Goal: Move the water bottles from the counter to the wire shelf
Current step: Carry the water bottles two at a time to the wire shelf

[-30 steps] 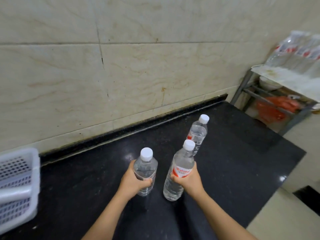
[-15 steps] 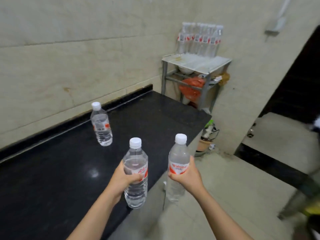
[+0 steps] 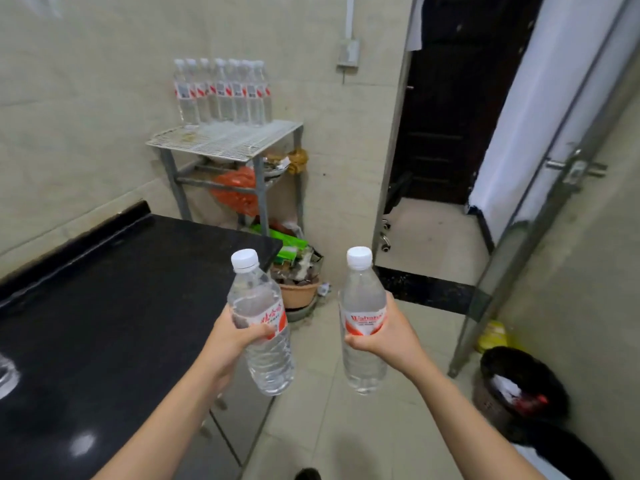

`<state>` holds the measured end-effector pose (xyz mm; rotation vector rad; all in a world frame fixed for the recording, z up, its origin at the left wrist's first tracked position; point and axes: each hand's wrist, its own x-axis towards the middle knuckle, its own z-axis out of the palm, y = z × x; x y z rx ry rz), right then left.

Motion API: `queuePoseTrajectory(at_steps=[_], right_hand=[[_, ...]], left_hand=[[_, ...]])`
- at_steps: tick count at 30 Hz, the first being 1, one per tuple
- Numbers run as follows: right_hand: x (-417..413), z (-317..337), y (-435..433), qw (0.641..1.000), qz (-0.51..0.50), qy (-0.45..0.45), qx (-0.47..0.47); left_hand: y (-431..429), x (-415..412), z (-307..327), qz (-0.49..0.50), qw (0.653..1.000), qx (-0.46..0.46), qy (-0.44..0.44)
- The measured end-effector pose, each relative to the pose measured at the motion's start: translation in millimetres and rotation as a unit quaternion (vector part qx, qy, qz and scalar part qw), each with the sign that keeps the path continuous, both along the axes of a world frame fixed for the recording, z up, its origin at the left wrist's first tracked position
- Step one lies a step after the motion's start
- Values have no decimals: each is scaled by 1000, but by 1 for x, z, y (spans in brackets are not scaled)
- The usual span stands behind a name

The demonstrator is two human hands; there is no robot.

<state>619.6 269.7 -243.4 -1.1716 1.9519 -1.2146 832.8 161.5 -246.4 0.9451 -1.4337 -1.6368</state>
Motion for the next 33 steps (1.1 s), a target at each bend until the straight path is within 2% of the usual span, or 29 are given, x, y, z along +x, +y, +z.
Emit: queuePoseTrajectory(at_steps=[7, 15, 24, 33], right_hand=[[-88, 30, -56, 999, 6, 25, -33], [-186, 75, -166, 995, 81, 19, -51], [-271, 59, -249, 994, 105, 14, -37], [-335, 65, -395, 976, 206, 40, -57]], left_hand=[[-57, -82, 7, -17, 999, -22, 21], [-159, -184, 20, 2, 997, -32, 74], [-232, -252, 29, 32, 997, -44, 51], [-318, -292, 59, 150, 983, -98, 46]])
